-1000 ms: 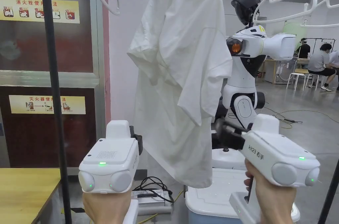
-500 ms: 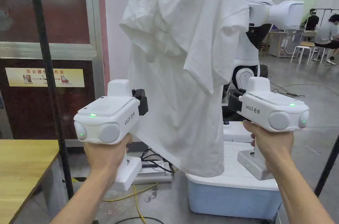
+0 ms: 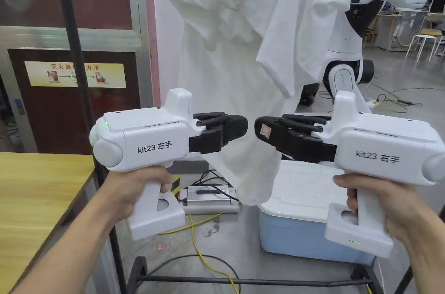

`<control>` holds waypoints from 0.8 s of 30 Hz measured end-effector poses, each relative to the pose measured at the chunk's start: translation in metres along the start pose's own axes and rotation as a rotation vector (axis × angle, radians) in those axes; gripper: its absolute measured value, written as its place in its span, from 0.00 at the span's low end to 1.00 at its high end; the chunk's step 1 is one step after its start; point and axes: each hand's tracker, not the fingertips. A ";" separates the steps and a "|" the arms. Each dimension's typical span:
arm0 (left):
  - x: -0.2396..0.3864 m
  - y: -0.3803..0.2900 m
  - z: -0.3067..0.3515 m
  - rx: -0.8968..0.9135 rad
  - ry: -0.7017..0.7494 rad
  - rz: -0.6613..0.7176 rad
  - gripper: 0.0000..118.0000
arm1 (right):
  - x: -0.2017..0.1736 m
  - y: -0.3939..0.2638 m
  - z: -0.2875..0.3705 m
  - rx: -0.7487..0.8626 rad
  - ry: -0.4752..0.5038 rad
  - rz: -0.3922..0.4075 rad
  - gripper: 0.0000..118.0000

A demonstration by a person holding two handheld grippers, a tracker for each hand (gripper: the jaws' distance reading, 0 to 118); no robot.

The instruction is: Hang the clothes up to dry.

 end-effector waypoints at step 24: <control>0.032 0.017 0.267 -0.037 0.557 -0.068 0.00 | -0.025 0.010 -0.252 -0.003 0.391 0.005 0.05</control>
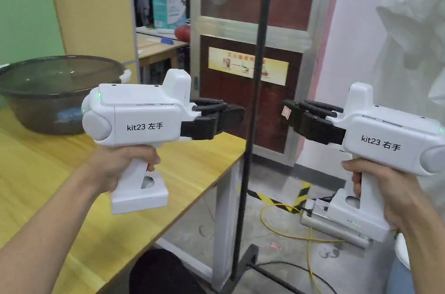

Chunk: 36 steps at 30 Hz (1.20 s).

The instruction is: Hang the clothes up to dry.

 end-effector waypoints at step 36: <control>0.110 -0.044 0.385 0.102 1.118 0.170 0.00 | -0.319 -0.031 -0.428 -0.200 1.047 0.194 0.05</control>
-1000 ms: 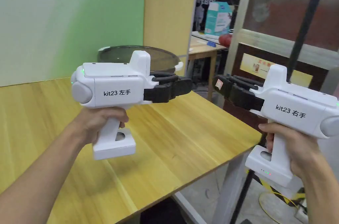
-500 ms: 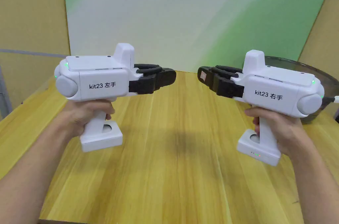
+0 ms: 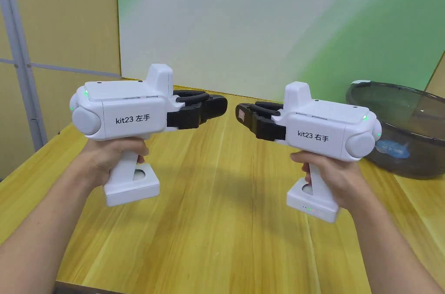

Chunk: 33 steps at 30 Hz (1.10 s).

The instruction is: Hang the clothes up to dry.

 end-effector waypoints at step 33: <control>-0.014 -0.038 -0.049 0.022 0.875 -0.031 0.00 | 0.054 -0.037 0.054 0.068 -0.872 -0.145 0.05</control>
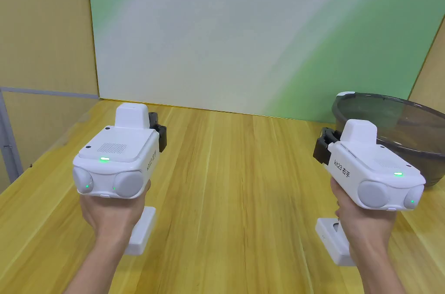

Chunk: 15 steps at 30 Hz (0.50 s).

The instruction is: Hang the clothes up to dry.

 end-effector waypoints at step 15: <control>0.010 -0.005 0.008 -0.058 0.035 0.013 1.00 | -0.006 -0.020 -0.002 -0.081 0.216 -0.152 1.00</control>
